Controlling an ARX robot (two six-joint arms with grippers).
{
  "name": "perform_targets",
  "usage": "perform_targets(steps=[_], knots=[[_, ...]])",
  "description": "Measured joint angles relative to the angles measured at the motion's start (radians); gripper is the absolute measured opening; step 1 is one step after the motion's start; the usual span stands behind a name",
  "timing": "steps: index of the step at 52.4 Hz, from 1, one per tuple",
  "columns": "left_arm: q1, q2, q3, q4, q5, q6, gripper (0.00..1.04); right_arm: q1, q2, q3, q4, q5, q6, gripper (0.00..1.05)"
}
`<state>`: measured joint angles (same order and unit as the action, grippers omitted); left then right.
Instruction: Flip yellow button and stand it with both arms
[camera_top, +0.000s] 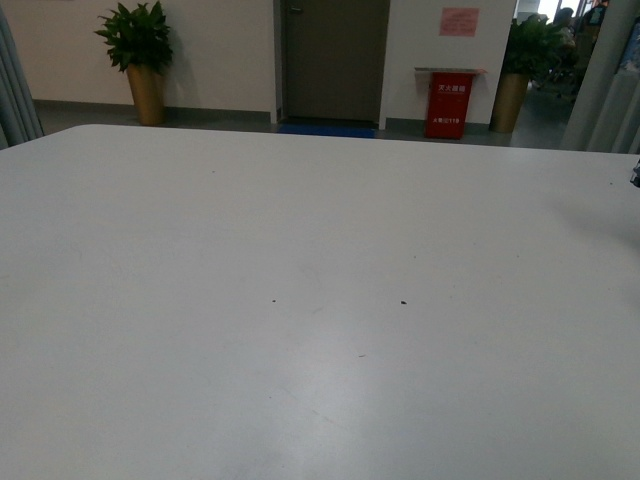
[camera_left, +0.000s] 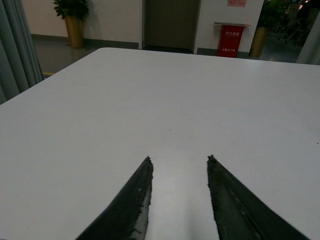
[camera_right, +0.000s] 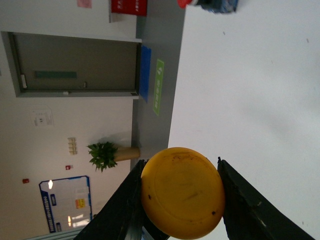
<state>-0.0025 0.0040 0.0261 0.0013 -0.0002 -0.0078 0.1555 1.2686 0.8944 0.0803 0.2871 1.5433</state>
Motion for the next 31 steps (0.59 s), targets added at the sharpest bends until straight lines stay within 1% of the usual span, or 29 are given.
perform_targets(steps=[1, 4, 8, 9, 14, 15, 16, 20, 23, 28, 31], knots=[[0.000, 0.000, 0.000, 0.000, 0.000, 0.000, 0.40, -0.004, -0.003, 0.001, 0.008, 0.007, -0.025, 0.35], [0.000, 0.000, 0.000, 0.000, 0.000, 0.000, 0.51, -0.017, -0.012, 0.007, 0.029, 0.032, -0.100, 0.35], [0.000, 0.000, 0.000, 0.000, 0.000, 0.000, 0.67, -0.033, -0.024, 0.012, 0.082, 0.084, -0.245, 0.35], [0.000, 0.000, 0.000, 0.000, 0.000, 0.000, 0.71, -0.036, -0.027, 0.014, 0.101, 0.098, -0.306, 0.35], [0.000, 0.000, 0.000, 0.000, 0.000, 0.000, 0.92, -0.035, -0.044, 0.014, 0.189, 0.151, -0.501, 0.35], [0.000, 0.000, 0.000, 0.000, 0.000, 0.000, 0.97, -0.031, -0.048, 0.015, 0.208, 0.162, -0.565, 0.35], [0.000, 0.000, 0.000, 0.000, 0.000, 0.000, 0.99, -0.027, -0.051, 0.015, 0.221, 0.170, -0.602, 0.35], [0.000, 0.000, 0.000, 0.000, 0.000, 0.001, 0.97, -0.007, -0.055, 0.015, 0.262, 0.198, -0.710, 0.35], [0.000, 0.000, 0.000, 0.000, 0.000, 0.001, 0.98, 0.019, -0.055, 0.015, 0.298, 0.216, -0.805, 0.35], [0.000, 0.000, 0.000, 0.000, 0.000, 0.001, 0.98, 0.083, -0.048, 0.015, 0.368, 0.257, -1.022, 0.35], [0.000, 0.000, 0.000, 0.000, 0.000, 0.001, 0.98, 0.111, -0.038, 0.015, 0.397, 0.269, -1.109, 0.35]])
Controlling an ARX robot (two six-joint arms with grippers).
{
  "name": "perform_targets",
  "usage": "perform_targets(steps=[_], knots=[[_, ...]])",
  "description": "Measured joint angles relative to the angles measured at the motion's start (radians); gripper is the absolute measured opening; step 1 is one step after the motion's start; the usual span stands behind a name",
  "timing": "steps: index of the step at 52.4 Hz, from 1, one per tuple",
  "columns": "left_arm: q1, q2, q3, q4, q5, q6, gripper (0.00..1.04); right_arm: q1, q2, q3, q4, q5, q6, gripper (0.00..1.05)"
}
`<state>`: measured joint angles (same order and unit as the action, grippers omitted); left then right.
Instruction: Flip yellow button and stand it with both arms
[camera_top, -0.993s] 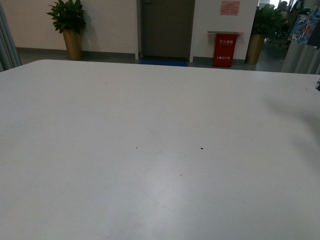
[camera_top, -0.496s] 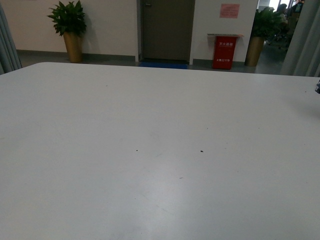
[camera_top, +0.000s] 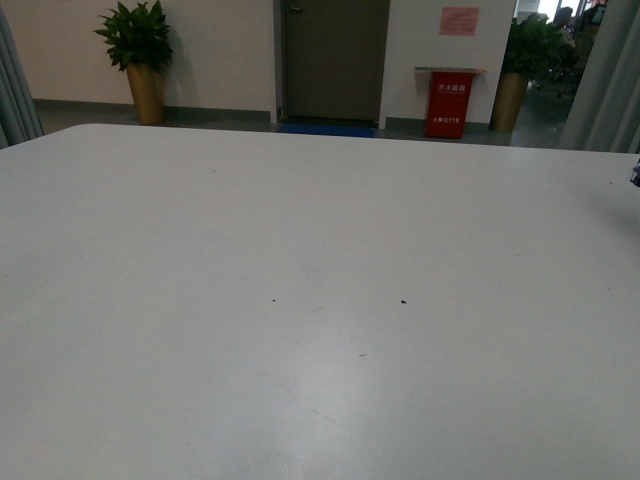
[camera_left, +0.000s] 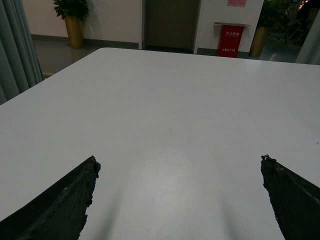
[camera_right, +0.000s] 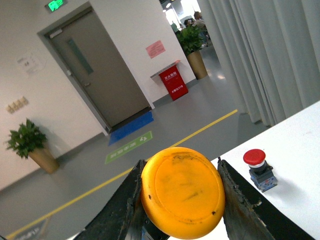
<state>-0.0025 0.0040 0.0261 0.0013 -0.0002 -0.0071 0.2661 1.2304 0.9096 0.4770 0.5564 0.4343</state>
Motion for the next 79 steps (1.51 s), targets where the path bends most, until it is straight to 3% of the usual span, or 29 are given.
perform_targets(steps=[18, 26, 48, 61, 79], knots=[[0.000, 0.000, 0.000, 0.000, 0.000, 0.000, 0.98, 0.081, 0.092, 0.002, 0.051, 0.080, -0.397, 0.35], [0.000, 0.000, 0.000, 0.000, 0.000, 0.000, 0.98, 0.090, 0.114, 0.015, 0.002, 0.110, -0.484, 0.35], [0.000, 0.000, 0.000, 0.000, 0.000, 0.000, 0.98, 0.075, 0.211, 0.121, -0.294, 0.232, -0.376, 0.35], [0.000, 0.000, 0.000, 0.000, 0.000, 0.000, 0.98, 0.031, 0.269, 0.123, -0.303, 0.306, -0.347, 0.35], [0.000, 0.000, 0.000, 0.000, 0.000, 0.000, 0.98, 0.003, 0.303, 0.122, -0.293, 0.323, -0.353, 0.35]])
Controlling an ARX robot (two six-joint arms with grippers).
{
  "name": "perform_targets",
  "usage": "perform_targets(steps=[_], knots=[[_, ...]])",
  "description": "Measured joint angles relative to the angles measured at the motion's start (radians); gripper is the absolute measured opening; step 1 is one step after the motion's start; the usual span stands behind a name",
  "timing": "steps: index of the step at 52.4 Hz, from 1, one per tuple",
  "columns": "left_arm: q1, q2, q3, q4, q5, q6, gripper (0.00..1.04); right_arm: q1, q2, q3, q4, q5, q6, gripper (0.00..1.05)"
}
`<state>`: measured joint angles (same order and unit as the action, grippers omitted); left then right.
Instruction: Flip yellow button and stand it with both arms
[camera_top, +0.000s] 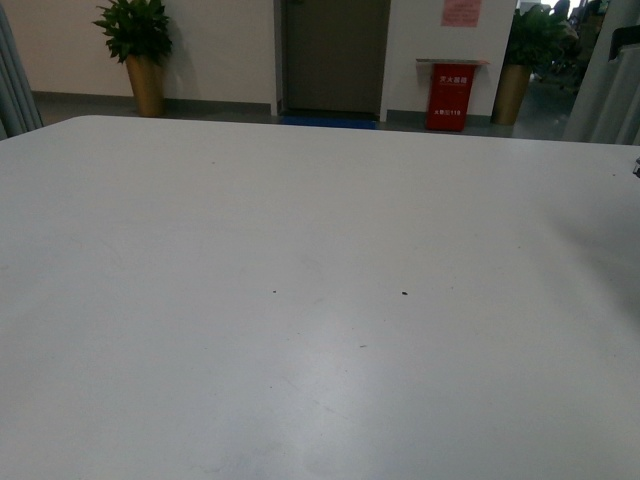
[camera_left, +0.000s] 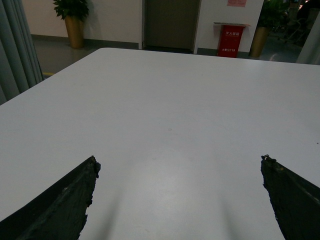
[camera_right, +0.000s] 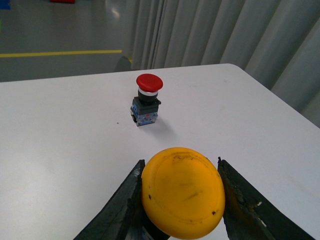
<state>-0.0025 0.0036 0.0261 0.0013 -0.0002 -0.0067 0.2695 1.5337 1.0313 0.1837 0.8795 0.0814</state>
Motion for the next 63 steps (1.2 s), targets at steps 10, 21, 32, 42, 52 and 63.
perform_targets(steps=[10, 21, 32, 42, 52, 63], knots=[[0.000, 0.000, 0.000, 0.000, 0.000, 0.000, 0.98, -0.013, 0.025, 0.000, 0.016, 0.002, -0.021, 0.35], [0.000, 0.000, 0.000, 0.000, 0.000, 0.000, 0.98, -0.040, 0.045, -0.008, 0.053, 0.012, -0.066, 0.35], [0.000, 0.000, 0.000, 0.000, 0.000, 0.000, 0.98, -0.074, 0.064, -0.031, 0.061, 0.012, -0.084, 0.35], [0.000, 0.000, 0.000, 0.000, 0.000, 0.000, 0.98, -0.097, 0.087, -0.034, 0.070, 0.013, -0.089, 0.35], [0.000, 0.000, 0.000, 0.000, 0.000, 0.000, 0.98, -0.104, 0.108, -0.034, 0.069, 0.013, -0.093, 0.35], [0.000, 0.000, 0.000, 0.000, 0.000, 0.000, 0.98, -0.114, 0.137, -0.032, 0.062, 0.009, -0.091, 0.35]])
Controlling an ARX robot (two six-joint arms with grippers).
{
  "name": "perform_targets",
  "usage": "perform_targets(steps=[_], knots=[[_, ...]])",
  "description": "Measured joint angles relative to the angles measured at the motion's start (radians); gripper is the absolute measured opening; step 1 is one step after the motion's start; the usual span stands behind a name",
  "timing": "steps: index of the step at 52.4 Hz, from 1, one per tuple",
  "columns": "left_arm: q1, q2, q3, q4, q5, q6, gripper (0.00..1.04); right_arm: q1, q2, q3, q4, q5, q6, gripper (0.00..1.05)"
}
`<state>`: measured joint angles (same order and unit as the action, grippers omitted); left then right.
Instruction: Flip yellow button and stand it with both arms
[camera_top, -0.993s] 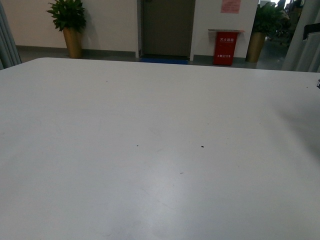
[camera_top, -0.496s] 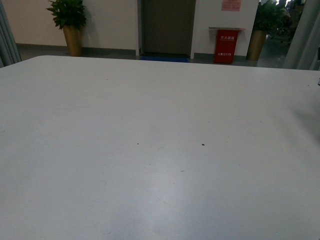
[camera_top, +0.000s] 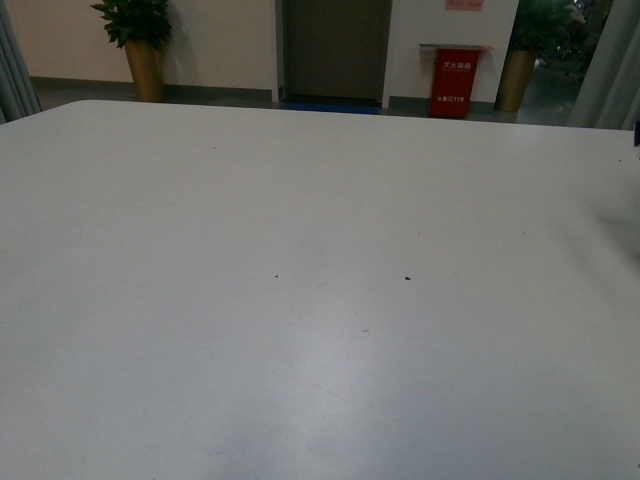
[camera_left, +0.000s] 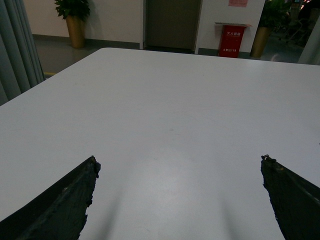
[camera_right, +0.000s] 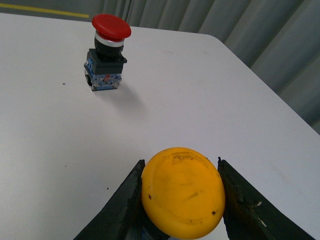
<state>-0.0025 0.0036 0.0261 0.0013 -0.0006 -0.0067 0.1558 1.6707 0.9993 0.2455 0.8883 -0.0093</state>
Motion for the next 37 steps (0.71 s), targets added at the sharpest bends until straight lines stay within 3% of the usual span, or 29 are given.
perform_targets(steps=[37], knots=[[0.000, 0.000, 0.000, 0.000, 0.000, 0.000, 0.98, -0.063, 0.081, 0.073, -0.065, -0.004, 0.063, 0.35]])
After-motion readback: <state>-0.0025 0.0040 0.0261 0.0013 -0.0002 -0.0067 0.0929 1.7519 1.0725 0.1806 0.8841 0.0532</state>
